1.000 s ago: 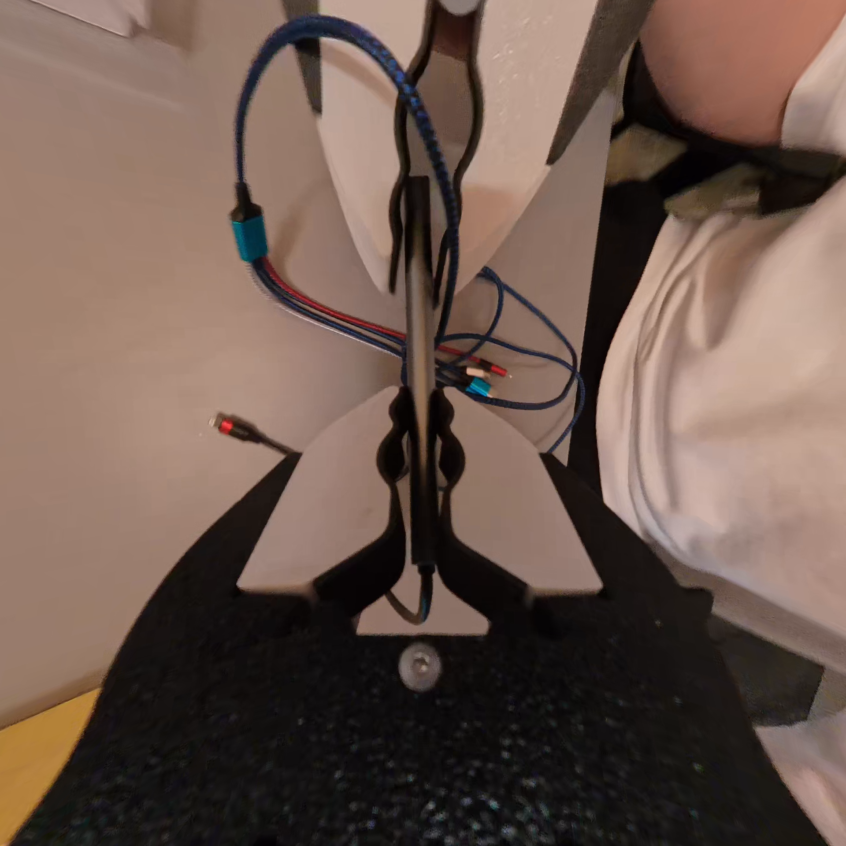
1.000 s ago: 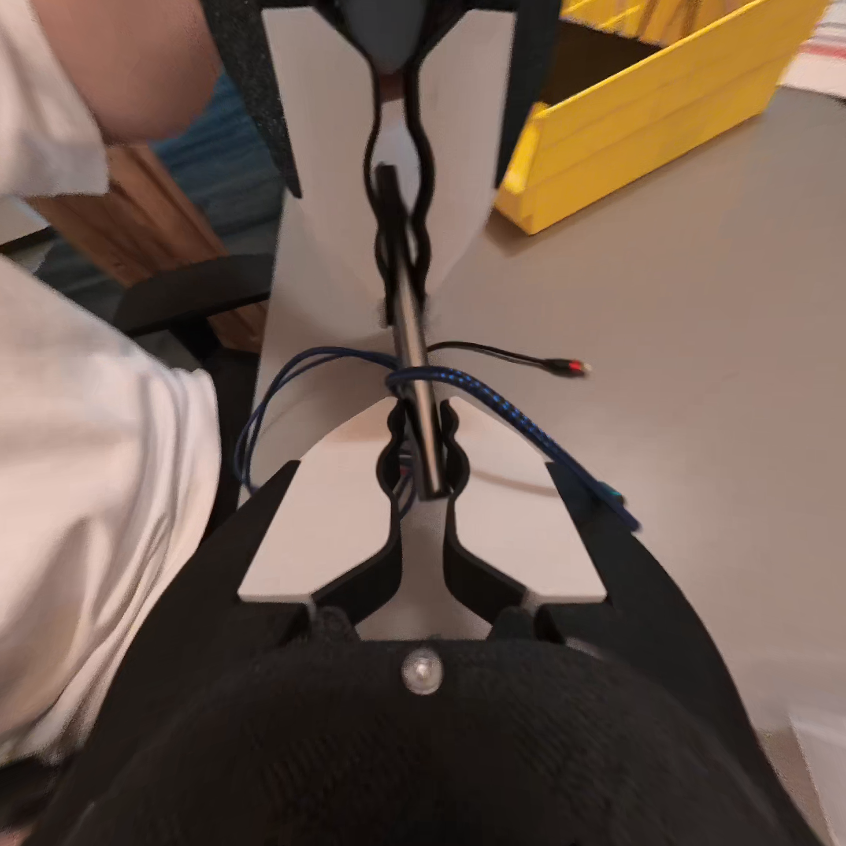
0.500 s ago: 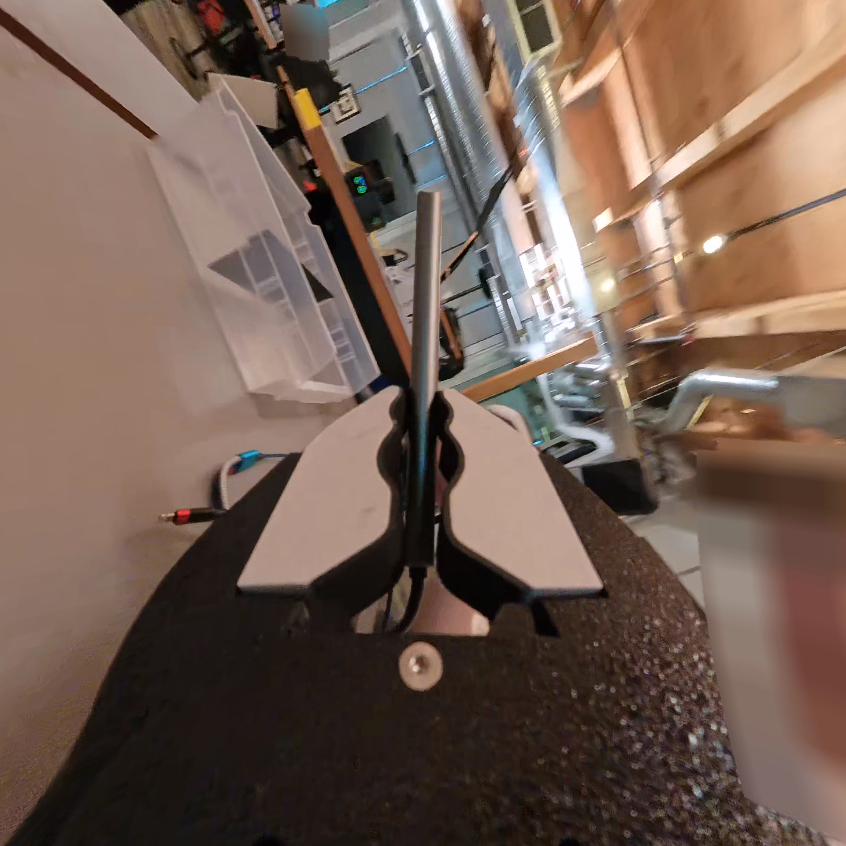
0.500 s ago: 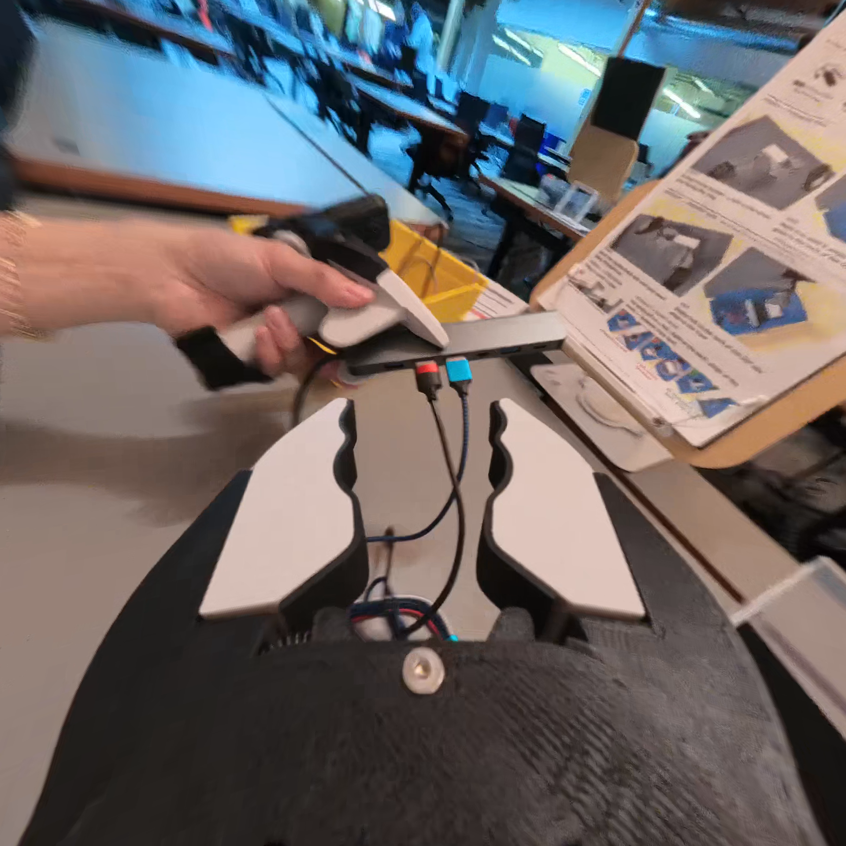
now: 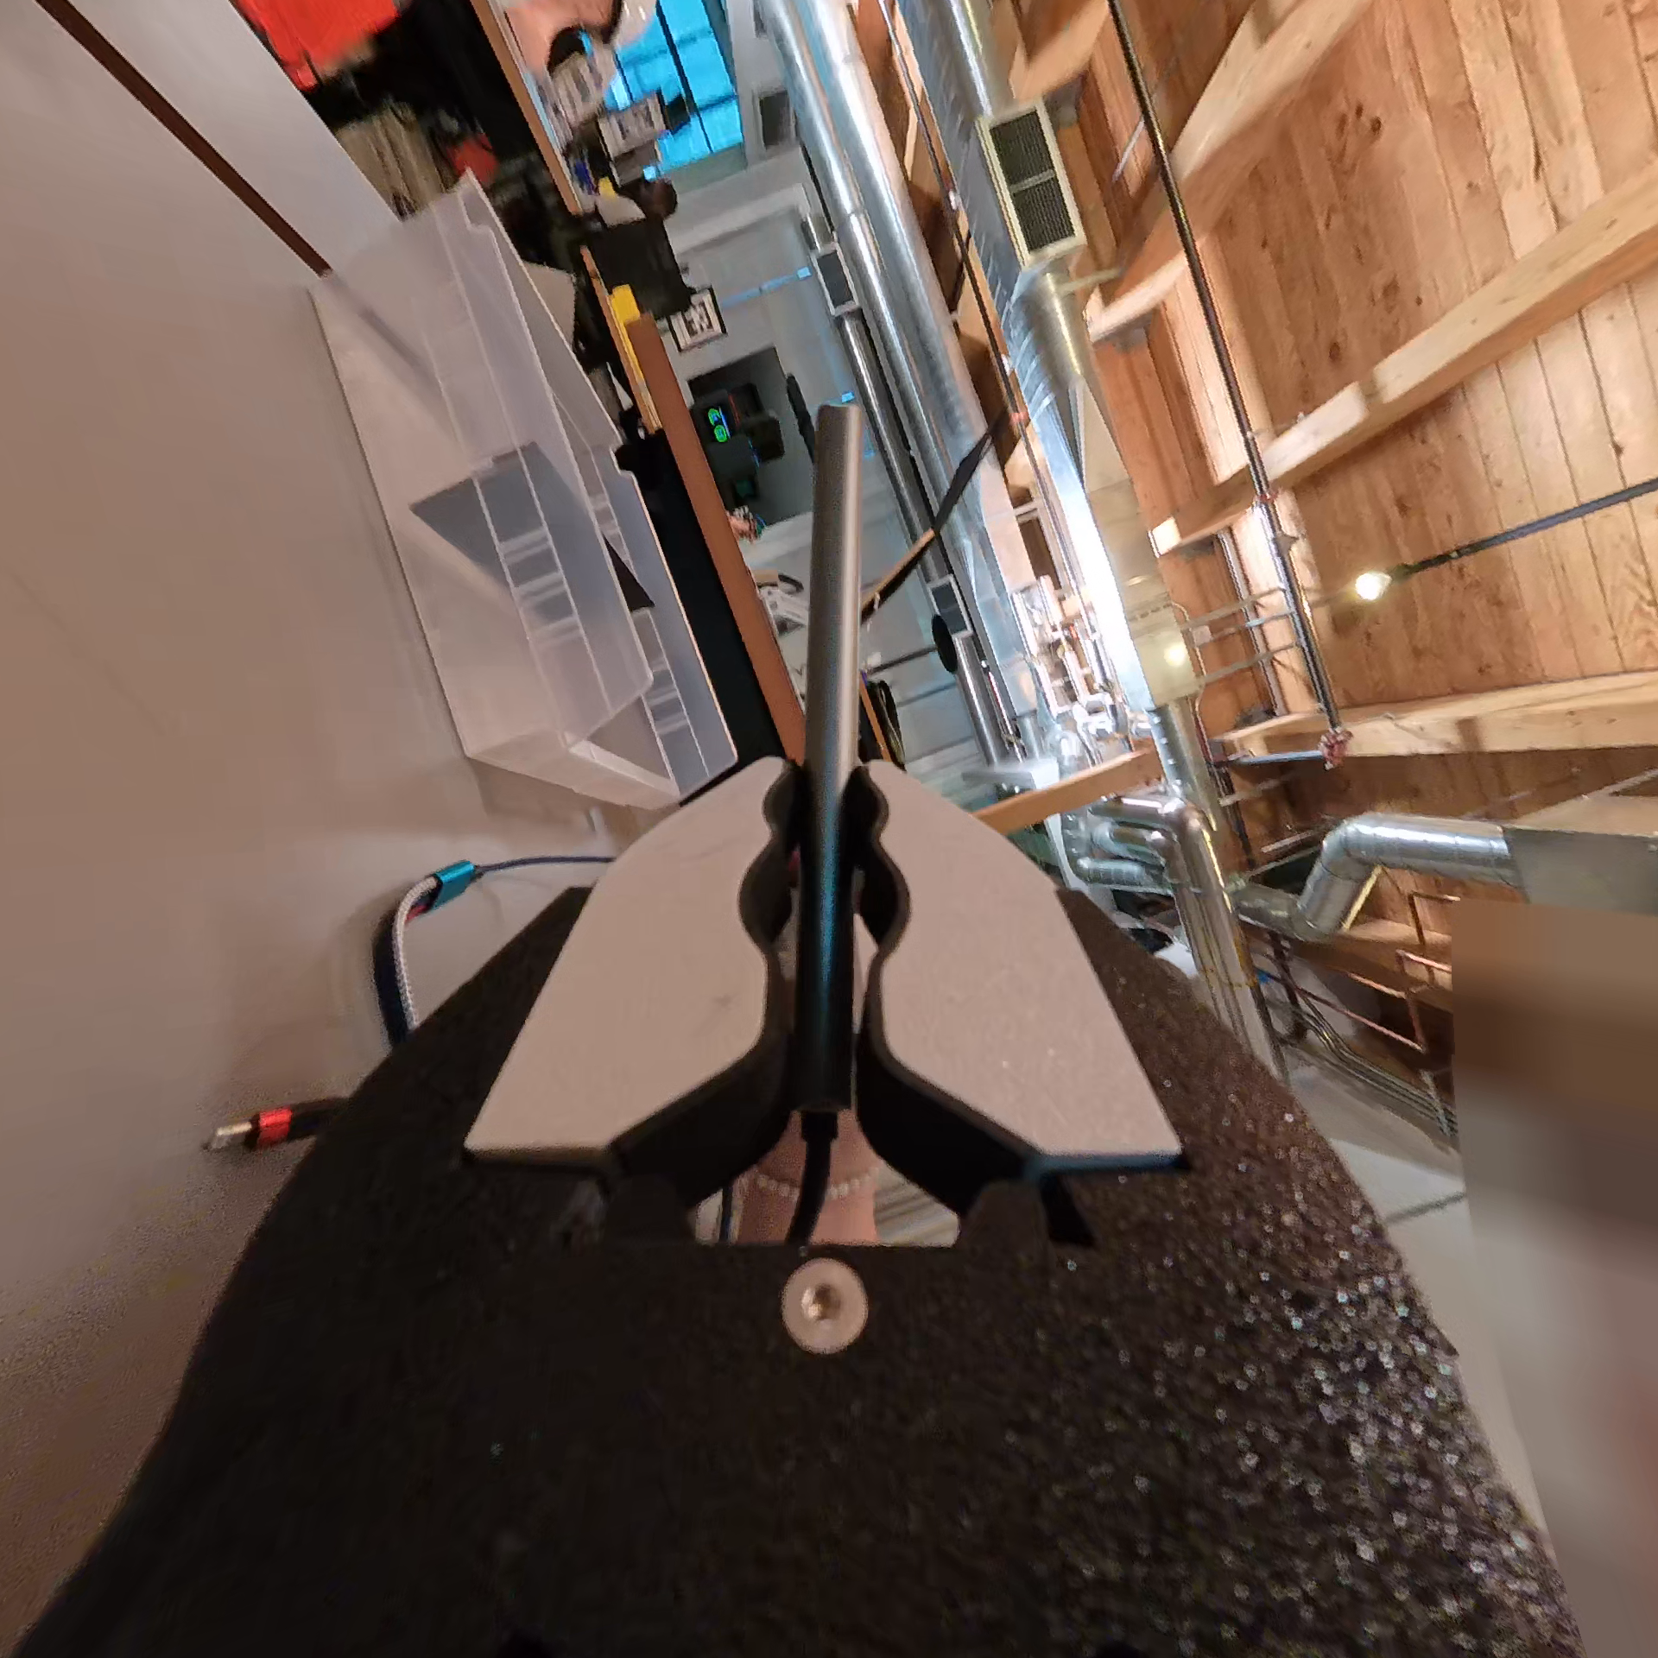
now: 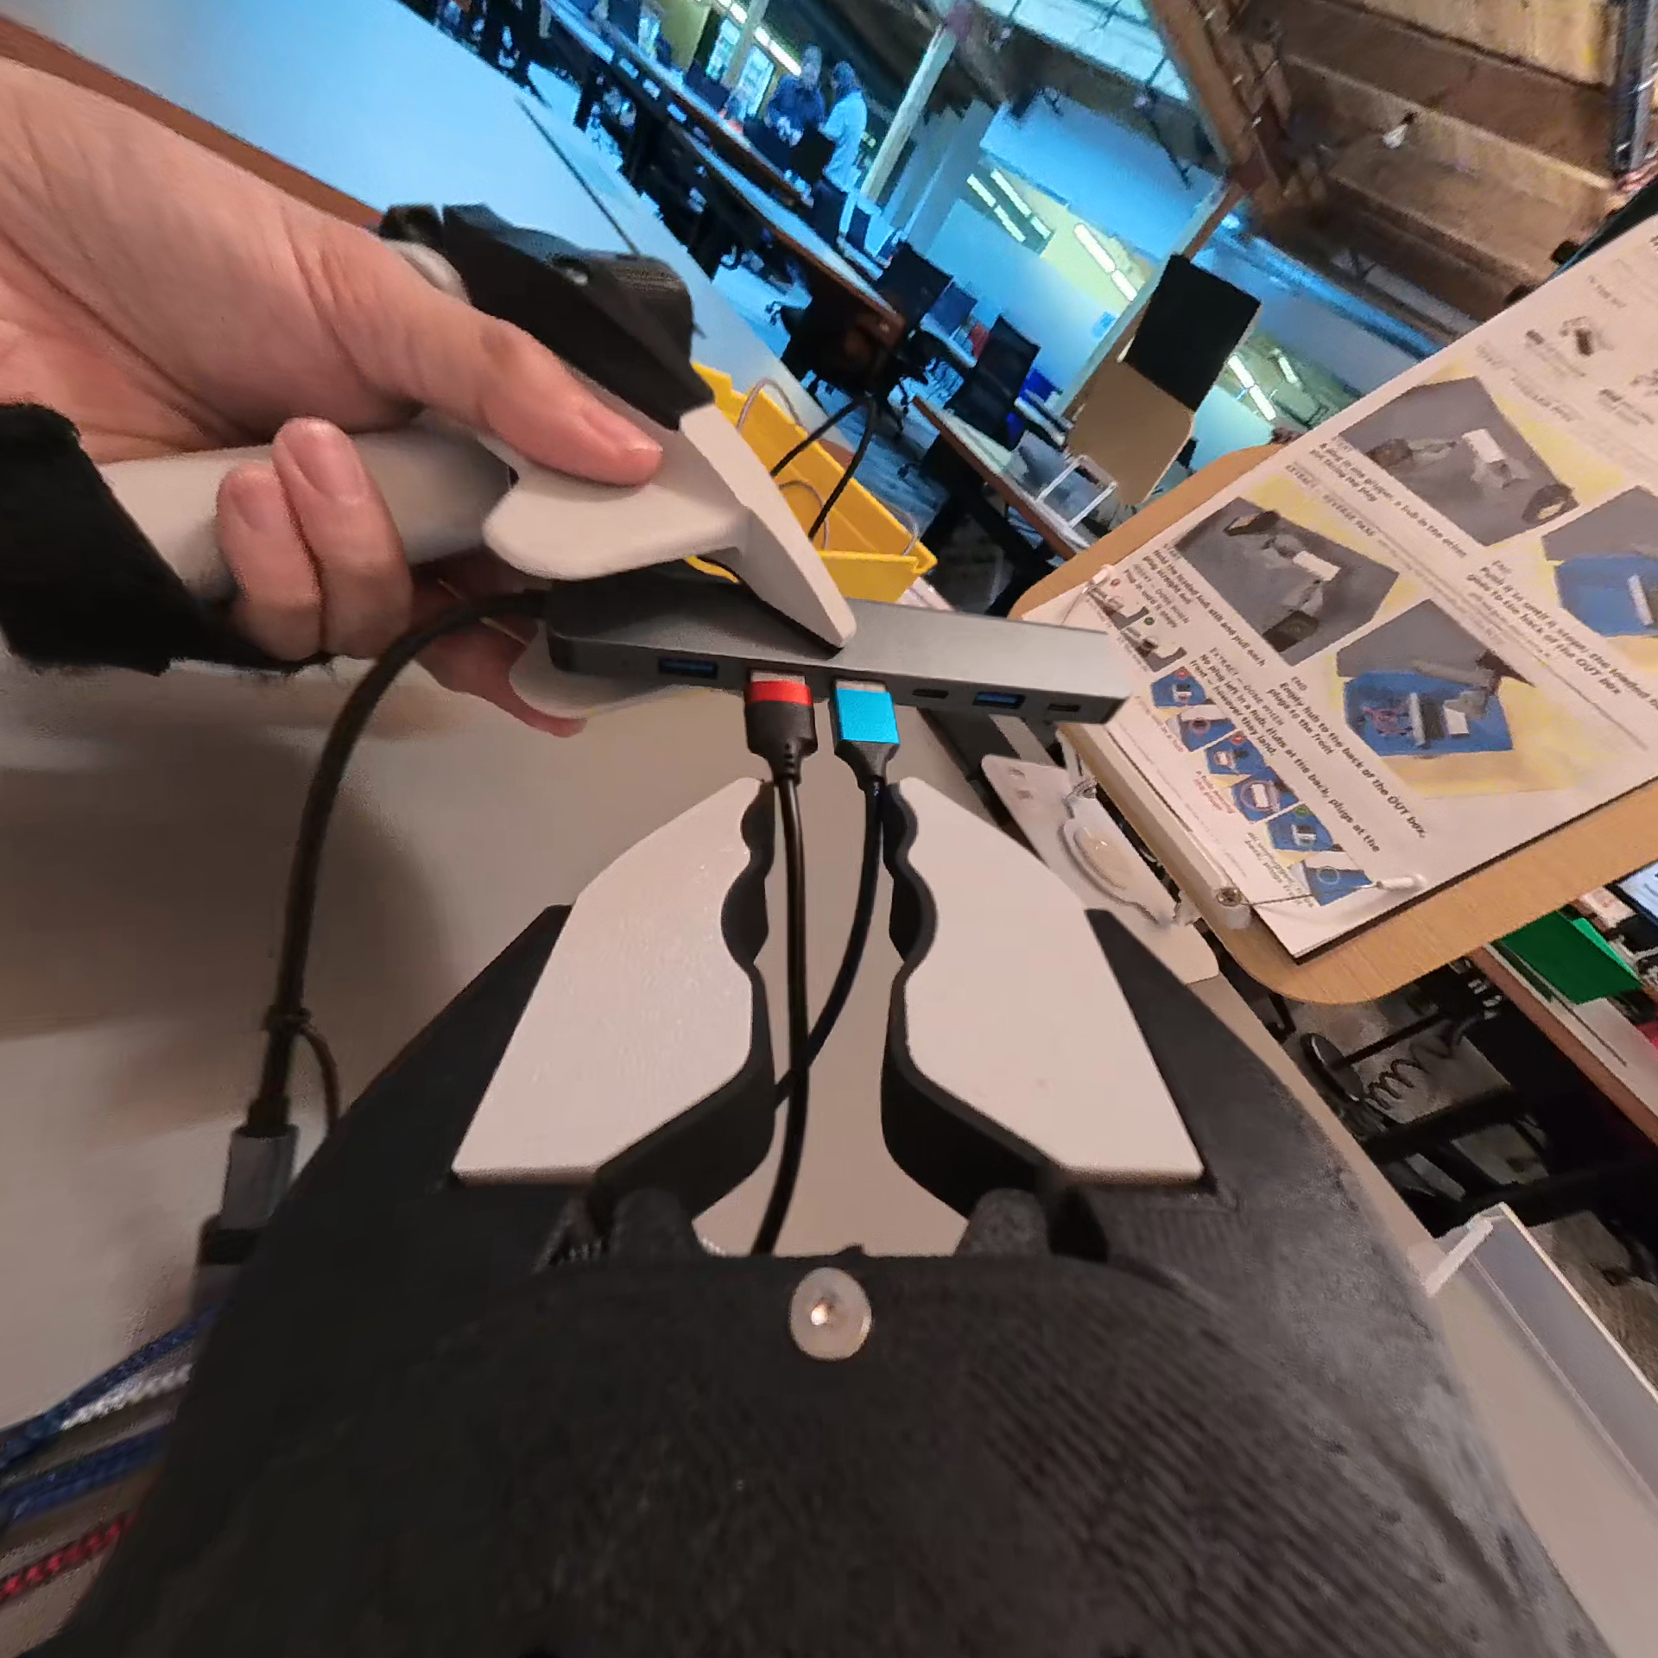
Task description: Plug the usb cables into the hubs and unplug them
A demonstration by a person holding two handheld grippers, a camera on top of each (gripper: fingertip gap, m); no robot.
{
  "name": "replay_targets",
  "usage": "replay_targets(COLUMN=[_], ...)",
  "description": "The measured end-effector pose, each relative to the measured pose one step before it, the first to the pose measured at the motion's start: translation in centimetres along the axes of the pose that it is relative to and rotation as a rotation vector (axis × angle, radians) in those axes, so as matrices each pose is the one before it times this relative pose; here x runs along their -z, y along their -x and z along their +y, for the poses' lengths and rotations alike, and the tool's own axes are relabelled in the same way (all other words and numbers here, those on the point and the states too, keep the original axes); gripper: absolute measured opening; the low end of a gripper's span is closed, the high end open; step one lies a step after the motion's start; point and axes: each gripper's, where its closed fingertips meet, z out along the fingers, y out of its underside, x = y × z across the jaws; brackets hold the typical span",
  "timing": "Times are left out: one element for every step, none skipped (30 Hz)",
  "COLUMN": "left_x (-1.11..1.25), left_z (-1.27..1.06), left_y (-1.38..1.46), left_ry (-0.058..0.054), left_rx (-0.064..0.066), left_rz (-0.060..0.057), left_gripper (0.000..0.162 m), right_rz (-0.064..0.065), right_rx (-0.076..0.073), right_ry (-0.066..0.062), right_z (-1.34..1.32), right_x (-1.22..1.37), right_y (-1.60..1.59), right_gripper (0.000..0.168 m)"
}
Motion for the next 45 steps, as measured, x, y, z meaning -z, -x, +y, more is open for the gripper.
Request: replay_targets(left_x=[0.07,0.044,0.016,0.03,0.047,0.037,-0.008,-0.043,-0.067,-0.139,-0.16,-0.166,-0.144,-0.095,-0.049,-0.053,-0.016,0.005,0.041,0.049,0.038,0.035,0.017,0.012,0.003,-0.022,-0.036,-0.02,-0.019,-0.015,0.005,0.016,0.024,0.044,0.044,0.041,0.057,0.065,0.065,0.036,0.045,0.062,0.095,0.116,0.109], left_z=[-0.294,-0.173,-0.116,-0.162,-0.214,-0.208,-0.127,-0.112,-0.063,0.054,0.146,0.148,0.137,0.065,0.037,0.049,0.027,0.026,0.039,0.028,0.043,0.061,0.047,0.036,0.019,0.019,0.008,-0.018,0.024,0.08,0.049,0.007,0.02,0.005,-0.012,-0.035,-0.014,0.01,0.077,0.141,0.2,0.282,0.375,0.43,0.459], left_y=[-0.019,-0.097,-0.084,-0.031,0.06,0.069,-0.032,-0.024,0.02,0.037,0.124,0.196,0.162,0.094,0.003,-0.042,0.002,0.03,0.064,0.08,0.062,0.036,-0.034,-0.084,-0.097,-0.126,-0.057,0.071,0.056,0.018,-0.007,-0.031,-0.019,-0.002,0.005,0.017,0.017,-0.008,-0.062,-0.115,-0.093,-0.024,0.007,-0.041,-0.086], left_ry=[-0.018,-0.0104,-0.0095,-0.0151,-0.0182,-0.0151,-0.0079,-0.0076,-0.0074,0.0005,0.0049,0.0041,0.002,-0.0007,-0.0001,0.0004,-0.0008,-0.0004,0.0008,0.0011,0.0025,0.0044,0.003,0.0,-0.0013,0.0003,-0.0008,-0.0027,0.0012,0.0035,-0.0017,-0.004,-0.0016,-0.0007,-0.0027,-0.0037,-0.0009,0.0074,0.0176,0.0267,0.0334,0.0402,0.0473,0.0512,0.0527], left_rx=[-0.0027,0.0028,0.0036,0.0023,0.0031,0.0025,0.0024,0.0036,0.0049,0.0056,0.0037,0.0023,0.0039,0.0063,0.0046,0.0013,-0.0013,-0.0026,0.0007,0.0049,0.0027,-0.004,-0.004,0.0007,0.0041,0.0078,0.0127,0.0071,-0.0001,0.0024,0.0044,0.0019,0.0003,0.0009,0.0024,0.002,-0.0026,-0.0104,-0.0209,-0.0332,-0.0396,-0.04,-0.0372,-0.0293,-0.0183], left_rz=[-0.0049,0.0019,0.0031,-0.0009,-0.0062,-0.0036,0.005,0.0065,0.0035,0.0045,0.0006,-0.0027,-0.0012,0.0023,0.0054,0.0042,-0.0008,-0.0041,-0.0048,-0.0057,-0.0059,-0.0047,-0.0009,0.0044,0.0092,0.0144,0.0106,0.0025,0.0034,0.0047,0.0039,0.0044,0.0031,0.0017,0.0015,0.0009,0.0013,0.0035,0.0089,0.0127,0.0083,0.0005,-0.0037,-0.0026,-0.0012], left_gripper=[0.009,0.009,0.009,0.009,0.01,0.01,0.01,0.009,0.01,0.01,0.01,0.01,0.01,0.01,0.01,0.01,0.01,0.01,0.011,0.011,0.011,0.01,0.01,0.011,0.01,0.01,0.01,0.01,0.01,0.01,0.01,0.01,0.01,0.01,0.01,0.01,0.01,0.01,0.009,0.01,0.009,0.009,0.009,0.01,0.01], right_rz=[0.0079,-0.0016,0.0037,0.0051,0.0075,0.005,-0.0059,-0.0129,-0.0093,-0.004,0.005,-0.0046,-0.0082,-0.0074,-0.0046,-0.0047,-0.0065,-0.0089,-0.0071,-0.0089,-0.0098,-0.0088,-0.0097,-0.0087,-0.0098,-0.0152,-0.0118,-0.0085,-0.0015,0.0092,0.0045,-0.0016,-0.0016,-0.0017,0.0019,0.0026,0.0013,-0.0092,-0.008,-0.0127,-0.0152,-0.0208,-0.0239,-0.022,-0.0324], right_rx=[-0.0027,-0.0041,-0.0019,0.0002,0.0017,0.0018,-0.0042,-0.0099,-0.0128,-0.0113,-0.0108,-0.0161,-0.0235,-0.0199,-0.0149,-0.0113,-0.0086,-0.0026,0.001,-0.0018,-0.0046,-0.006,-0.0106,-0.0166,-0.0211,-0.0216,-0.0188,-0.0081,0.0007,0.003,0.0053,0.003,0.0032,0.0059,0.0062,0.0046,0.0065,0.0075,0.0079,0.0069,0.0014,-0.0009,0.0008,0.0064,0.0043], right_ry=[-0.0144,-0.0077,-0.0066,-0.0057,-0.0049,-0.0034,-0.0004,-0.0016,-0.001,-0.001,-0.0119,-0.0065,-0.0009,-0.0061,-0.0117,-0.0097,-0.006,-0.0032,-0.0008,0.0005,0.0006,-0.0021,-0.0041,-0.0119,-0.0164,-0.0116,-0.0023,-0.0098,-0.0085,-0.0011,-0.0014,-0.005,-0.0033,-0.0036,-0.0059,-0.0065,-0.0056,-0.001,-0.002,-0.0035,0.0012,0.005,0.0042,0.0027,0.0022], right_z=[-0.287,-0.155,-0.115,-0.103,-0.127,-0.145,-0.084,-0.02,0.107,0.198,0.101,0.164,0.205,0.119,-0.007,-0.004,0.019,0.048,0.094,0.103,0.09,0.036,0.01,-0.08,-0.121,-0.023,0.11,-0.038,-0.06,-0.018,-0.022,-0.06,-0.015,0.0,-0.004,0.004,0.003,0.016,-0.08,-0.134,-0.064,0.017,0.052,0.053,0.056], right_x=[0.023,0.003,0.018,0.034,0.063,0.067,0.035,-0.02,-0.068,-0.096,-0.046,-0.014,0.003,0.05,0.076,0.061,0.027,0.005,-0.01,-0.02,0.004,0.03,0.042,0.043,0.06,0.019,-0.029,0.002,0.018,0.011,0.019,0.012,-0.009,-0.006,-0.044,-0.049,-0.052,-0.015,0.029,0.081,0.109,0.14,0.192,0.22,0.211], right_y=[-0.048,0.035,-0.068,-0.102,-0.142,-0.111,0.031,0.157,0.137,0.074,-0.086,-0.043,-0.051,-0.078,-0.087,-0.033,0.037,0.108,0.097,0.126,0.119,0.067,0.06,0.034,0.028,0.088,0.079,0.09,0.031,-0.128,-0.082,0.019,0.041,0.062,0.03,0.048,0.057,0.139,0.078,0.124,0.111,0.149,0.175,0.185,0.34], right_gripper=[0.023,0.024,0.023,0.022,0.02,0.018,0.015,0.012,0.009,0.004,0.001,0.0,0.0,0.0,0.001,0.001,0.001,0.0,0.0,0.0,0.0,0.0,0.0,0.001,0.005,0.01,0.011,0.013,0.013,0.008,0.005,0.005,0.005,0.005,0.005,0.005,0.005,0.005,0.005,0.005,0.005,0.005,0.005,0.005,0.005])
